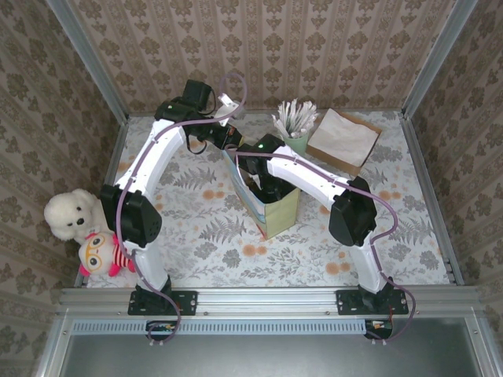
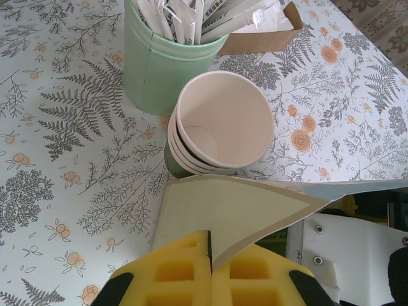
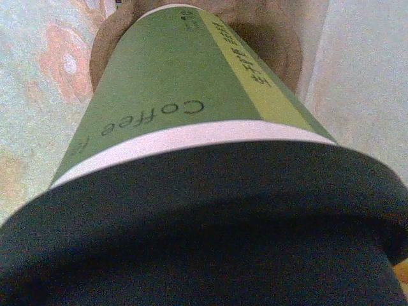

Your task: Pack the takeout coffee

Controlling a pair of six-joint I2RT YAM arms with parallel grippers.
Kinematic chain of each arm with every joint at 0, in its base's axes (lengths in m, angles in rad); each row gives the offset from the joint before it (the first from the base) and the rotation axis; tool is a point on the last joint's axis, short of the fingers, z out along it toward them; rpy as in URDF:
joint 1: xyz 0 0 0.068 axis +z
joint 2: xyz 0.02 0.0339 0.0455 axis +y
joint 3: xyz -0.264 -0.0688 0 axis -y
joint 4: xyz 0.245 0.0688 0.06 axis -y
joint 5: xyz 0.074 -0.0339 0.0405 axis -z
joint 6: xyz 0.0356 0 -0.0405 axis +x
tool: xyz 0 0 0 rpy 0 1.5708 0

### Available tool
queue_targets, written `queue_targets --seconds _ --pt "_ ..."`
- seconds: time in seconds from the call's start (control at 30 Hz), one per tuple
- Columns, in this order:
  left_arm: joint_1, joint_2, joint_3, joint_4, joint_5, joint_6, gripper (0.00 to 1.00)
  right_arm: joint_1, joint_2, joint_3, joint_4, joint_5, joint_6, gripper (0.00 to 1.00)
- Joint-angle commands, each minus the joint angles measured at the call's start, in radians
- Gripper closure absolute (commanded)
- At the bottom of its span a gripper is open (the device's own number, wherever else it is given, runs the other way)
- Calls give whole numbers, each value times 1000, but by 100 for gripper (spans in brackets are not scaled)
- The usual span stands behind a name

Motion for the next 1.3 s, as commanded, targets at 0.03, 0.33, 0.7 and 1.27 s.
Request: queue_targets --seconds 0.03,0.33,0.7,1.27 --pt "16 -12 3 13 -23 1 100 9 9 2 -87 45 30 39" --pt "20 -15 3 7 -27 2 100 10 14 -2 -97 59 34 39" --pt "22 -16 2 10 -24 2 100 10 -9 26 -142 78 42 39" --pt "9 -13 4 4 23 10 100 6 -32 240 -92 75 44 40"
